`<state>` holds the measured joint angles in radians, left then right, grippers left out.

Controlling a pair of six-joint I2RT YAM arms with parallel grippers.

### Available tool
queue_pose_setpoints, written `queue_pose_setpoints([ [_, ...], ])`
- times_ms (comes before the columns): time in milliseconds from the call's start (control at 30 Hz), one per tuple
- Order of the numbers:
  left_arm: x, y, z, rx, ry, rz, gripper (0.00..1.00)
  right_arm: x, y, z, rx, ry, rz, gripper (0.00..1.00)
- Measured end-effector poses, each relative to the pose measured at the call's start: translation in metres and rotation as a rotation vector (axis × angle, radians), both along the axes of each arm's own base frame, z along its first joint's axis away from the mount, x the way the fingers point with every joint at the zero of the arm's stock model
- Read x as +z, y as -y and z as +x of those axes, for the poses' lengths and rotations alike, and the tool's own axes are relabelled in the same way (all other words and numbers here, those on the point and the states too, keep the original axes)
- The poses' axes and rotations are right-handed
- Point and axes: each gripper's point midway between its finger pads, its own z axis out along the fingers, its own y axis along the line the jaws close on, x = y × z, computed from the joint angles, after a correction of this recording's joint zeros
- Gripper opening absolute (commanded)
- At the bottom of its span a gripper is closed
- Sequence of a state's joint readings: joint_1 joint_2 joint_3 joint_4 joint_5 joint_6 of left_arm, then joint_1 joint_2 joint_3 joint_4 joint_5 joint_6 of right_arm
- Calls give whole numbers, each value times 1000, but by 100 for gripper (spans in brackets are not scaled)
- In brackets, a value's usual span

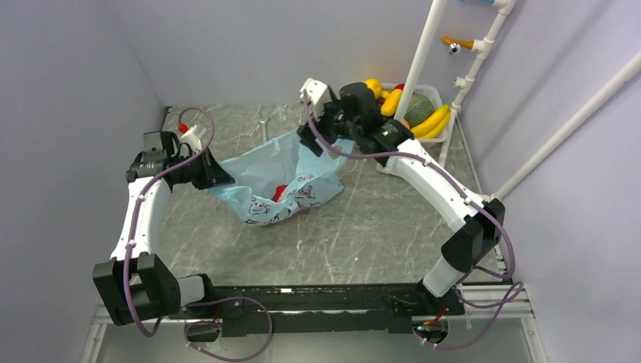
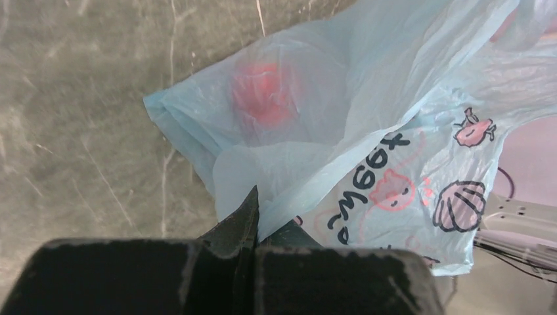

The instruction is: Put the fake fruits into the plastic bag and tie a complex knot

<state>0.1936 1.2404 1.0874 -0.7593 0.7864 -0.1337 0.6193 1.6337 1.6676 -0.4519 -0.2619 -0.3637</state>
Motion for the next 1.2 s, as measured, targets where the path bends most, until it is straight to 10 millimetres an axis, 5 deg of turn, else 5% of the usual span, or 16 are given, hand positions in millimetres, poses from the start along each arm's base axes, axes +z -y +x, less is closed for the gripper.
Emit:
queue_pose_setpoints([
  [200,-4,5,-3,30,-78,-55,0,33,-76,-72,223,112,27,76],
  [333,-7,9,-2,46,-134,-103,0,21,-97,-99,318,140,-10,91],
  [433,-7,11,-2,62,-167,-137,0,-17,-94,-101,353,130,-94,93],
  [600,-6,6,0,97,-196,-167,0,-126,-63,-122,427,9,-324,95],
  [733,-7,1,-1,119,-213,-173,0,-166,-38,-139,468,-70,-441,96],
  [867,-7,1,-1,120,-212,-174,0,-132,-40,-140,470,-25,-400,97],
  [1067,-4,2,-8,116,-213,-168,0,14,-73,-133,461,174,-104,97],
  [1200,2,0,-14,135,-207,-160,0,92,-75,-127,411,240,68,94],
])
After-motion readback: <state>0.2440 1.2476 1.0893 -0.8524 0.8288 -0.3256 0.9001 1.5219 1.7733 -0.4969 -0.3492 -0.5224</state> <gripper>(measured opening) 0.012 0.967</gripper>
